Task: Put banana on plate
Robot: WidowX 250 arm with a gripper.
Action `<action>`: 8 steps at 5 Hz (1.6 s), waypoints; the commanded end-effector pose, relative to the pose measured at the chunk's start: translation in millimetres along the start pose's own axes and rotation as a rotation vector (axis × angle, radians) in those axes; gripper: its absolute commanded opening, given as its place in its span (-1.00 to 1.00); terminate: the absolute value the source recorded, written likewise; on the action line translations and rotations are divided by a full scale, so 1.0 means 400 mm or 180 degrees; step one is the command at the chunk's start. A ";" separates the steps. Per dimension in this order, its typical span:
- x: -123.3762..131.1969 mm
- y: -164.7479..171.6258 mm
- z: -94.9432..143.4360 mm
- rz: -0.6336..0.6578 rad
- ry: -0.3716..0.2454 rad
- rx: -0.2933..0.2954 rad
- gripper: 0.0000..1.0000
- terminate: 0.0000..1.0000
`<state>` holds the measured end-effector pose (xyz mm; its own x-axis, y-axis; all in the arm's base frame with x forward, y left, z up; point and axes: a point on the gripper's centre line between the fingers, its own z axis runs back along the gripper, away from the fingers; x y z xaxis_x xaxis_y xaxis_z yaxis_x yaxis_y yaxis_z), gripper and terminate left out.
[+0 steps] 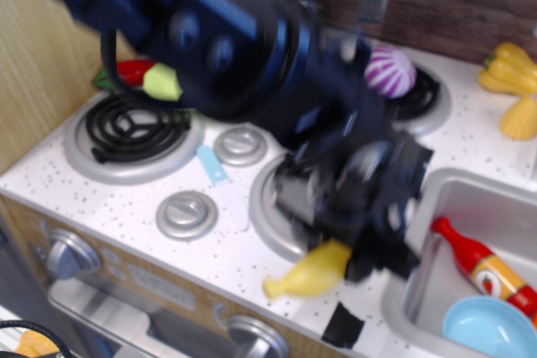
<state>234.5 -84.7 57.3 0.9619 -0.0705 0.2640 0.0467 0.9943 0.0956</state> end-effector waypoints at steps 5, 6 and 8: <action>0.246 0.531 -0.045 -0.1032 -0.0455 0.0426 -1.00 -1.00; 0.245 0.566 -0.080 -0.1264 -0.0607 0.0317 -1.00 -1.00; 0.249 0.573 -0.112 -0.1486 -0.0666 0.0274 1.00 -1.00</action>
<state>345.4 134.5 46.7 0.7944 -0.5028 0.3406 0.4264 0.8612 0.2767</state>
